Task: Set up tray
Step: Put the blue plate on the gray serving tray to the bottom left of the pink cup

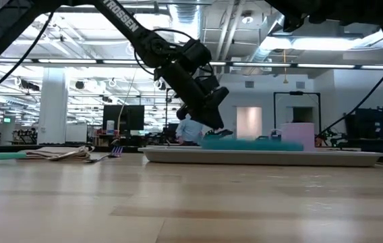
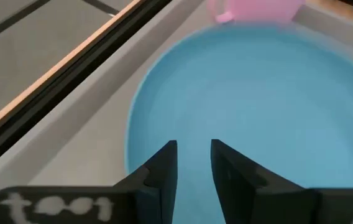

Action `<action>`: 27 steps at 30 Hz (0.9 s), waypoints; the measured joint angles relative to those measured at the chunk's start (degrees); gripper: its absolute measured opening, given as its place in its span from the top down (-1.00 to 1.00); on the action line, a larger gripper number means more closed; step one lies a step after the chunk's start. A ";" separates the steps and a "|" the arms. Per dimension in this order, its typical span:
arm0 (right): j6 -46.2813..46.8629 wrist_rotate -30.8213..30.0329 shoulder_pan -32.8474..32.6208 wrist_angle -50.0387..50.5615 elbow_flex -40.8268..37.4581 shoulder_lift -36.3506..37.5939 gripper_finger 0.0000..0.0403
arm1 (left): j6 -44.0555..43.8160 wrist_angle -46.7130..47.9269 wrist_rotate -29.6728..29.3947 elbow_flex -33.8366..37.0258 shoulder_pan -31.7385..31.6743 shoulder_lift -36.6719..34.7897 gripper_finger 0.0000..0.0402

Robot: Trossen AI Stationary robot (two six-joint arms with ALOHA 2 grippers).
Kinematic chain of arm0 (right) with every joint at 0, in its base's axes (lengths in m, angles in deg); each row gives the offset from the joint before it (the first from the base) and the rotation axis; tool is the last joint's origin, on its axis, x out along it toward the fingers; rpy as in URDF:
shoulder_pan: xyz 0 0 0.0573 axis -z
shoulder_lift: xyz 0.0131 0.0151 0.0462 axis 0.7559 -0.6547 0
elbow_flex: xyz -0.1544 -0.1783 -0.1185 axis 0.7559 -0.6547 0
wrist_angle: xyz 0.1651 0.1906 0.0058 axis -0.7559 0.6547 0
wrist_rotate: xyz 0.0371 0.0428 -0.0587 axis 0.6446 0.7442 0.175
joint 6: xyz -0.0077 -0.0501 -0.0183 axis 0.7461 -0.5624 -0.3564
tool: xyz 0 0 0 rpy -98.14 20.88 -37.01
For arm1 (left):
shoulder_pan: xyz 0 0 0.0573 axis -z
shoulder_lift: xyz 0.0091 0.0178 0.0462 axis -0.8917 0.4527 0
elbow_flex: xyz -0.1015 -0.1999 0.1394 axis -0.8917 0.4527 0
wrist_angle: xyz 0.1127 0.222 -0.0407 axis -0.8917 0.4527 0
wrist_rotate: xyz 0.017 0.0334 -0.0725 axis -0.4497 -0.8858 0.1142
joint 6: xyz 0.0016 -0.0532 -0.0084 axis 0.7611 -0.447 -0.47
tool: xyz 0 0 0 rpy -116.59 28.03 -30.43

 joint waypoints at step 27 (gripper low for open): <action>0.02 -0.13 0.00 -0.81 -0.02 -0.01 0.74 | 11.29 33.27 0.59 0.07 4.59 -30.23 0.77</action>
